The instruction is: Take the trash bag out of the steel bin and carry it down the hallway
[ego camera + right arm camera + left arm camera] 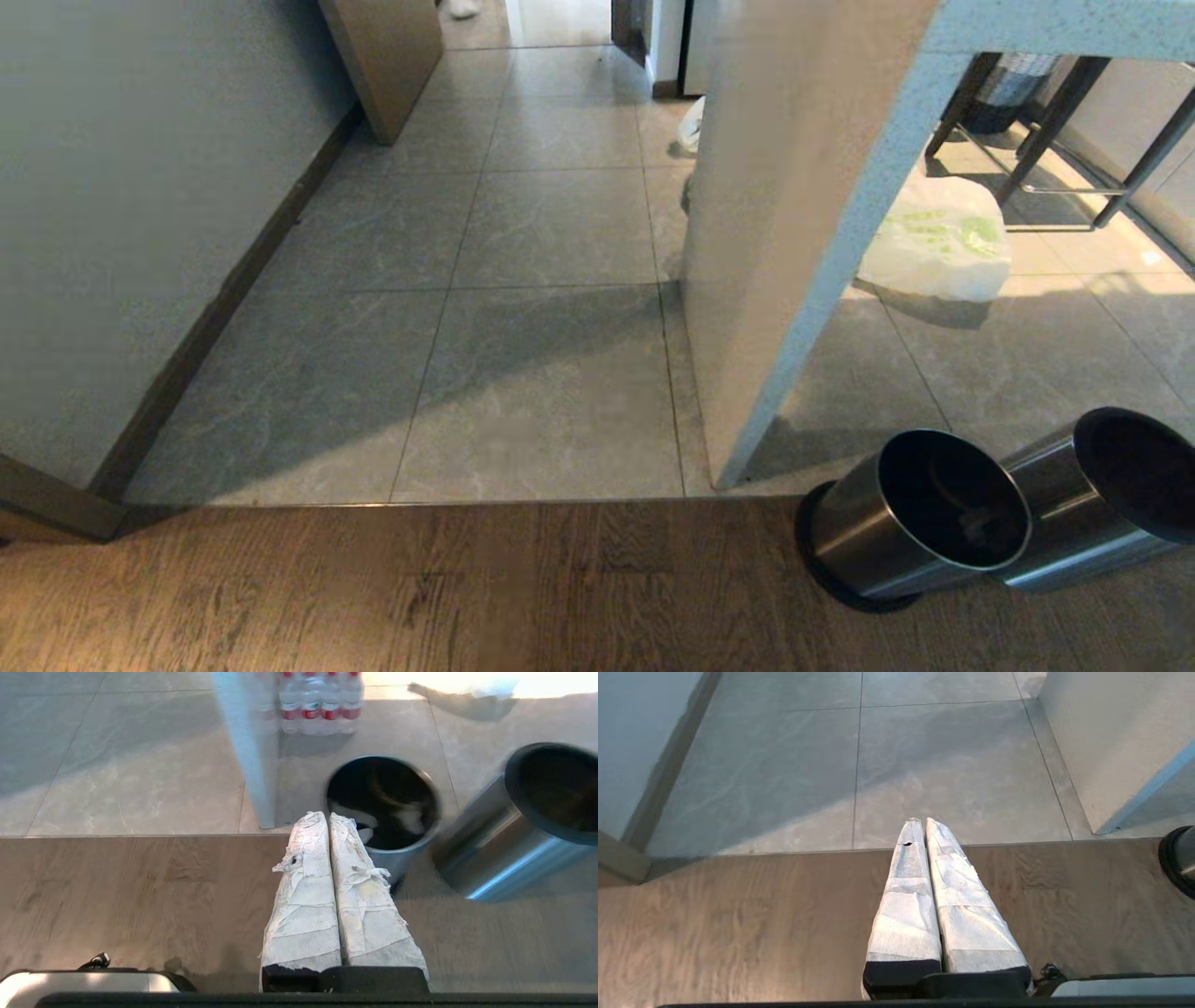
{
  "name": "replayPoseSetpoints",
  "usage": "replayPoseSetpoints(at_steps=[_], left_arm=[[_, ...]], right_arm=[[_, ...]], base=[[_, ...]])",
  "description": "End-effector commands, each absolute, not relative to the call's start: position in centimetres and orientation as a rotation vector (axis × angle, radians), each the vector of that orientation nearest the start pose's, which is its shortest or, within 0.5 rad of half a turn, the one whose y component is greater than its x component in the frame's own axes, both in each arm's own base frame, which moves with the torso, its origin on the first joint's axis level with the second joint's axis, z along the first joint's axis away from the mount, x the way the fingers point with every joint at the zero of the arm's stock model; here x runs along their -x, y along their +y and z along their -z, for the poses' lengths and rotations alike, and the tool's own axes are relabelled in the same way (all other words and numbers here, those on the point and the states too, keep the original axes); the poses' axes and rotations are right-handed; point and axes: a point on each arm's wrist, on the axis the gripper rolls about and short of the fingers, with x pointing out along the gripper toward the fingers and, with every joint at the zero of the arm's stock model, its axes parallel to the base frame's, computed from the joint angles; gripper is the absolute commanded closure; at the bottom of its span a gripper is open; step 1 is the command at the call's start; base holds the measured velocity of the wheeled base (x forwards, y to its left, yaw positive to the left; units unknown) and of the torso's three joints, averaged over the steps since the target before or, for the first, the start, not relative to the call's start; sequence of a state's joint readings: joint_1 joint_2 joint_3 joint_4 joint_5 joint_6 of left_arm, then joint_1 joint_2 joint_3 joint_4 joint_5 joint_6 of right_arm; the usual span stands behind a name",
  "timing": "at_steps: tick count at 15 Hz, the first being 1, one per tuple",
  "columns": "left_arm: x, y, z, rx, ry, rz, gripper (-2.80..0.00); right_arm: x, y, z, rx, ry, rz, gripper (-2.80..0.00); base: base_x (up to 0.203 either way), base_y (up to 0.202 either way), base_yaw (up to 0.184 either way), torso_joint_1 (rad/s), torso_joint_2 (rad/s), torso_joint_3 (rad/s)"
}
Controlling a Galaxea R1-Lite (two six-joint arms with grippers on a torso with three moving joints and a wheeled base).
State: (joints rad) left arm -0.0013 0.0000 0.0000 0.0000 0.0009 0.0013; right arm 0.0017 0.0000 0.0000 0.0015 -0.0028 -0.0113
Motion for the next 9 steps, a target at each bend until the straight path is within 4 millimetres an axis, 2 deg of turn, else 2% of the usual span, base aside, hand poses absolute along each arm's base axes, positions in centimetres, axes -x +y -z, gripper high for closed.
replayPoseSetpoints(at_steps=[1,9], left_arm=[[2.28,0.01,-7.55,-0.002,0.0,0.0,0.0],[2.28,0.01,-7.55,-0.002,0.0,0.0,0.0]], right_arm=[[2.28,-0.01,-7.53,0.012,0.002,0.002,0.0],[2.28,-0.01,-7.55,0.012,0.0,0.002,0.0]], base=[[0.0,-0.198,-0.006,0.002,0.0,0.003],[0.0,-0.191,-0.001,0.001,0.0,0.003]])
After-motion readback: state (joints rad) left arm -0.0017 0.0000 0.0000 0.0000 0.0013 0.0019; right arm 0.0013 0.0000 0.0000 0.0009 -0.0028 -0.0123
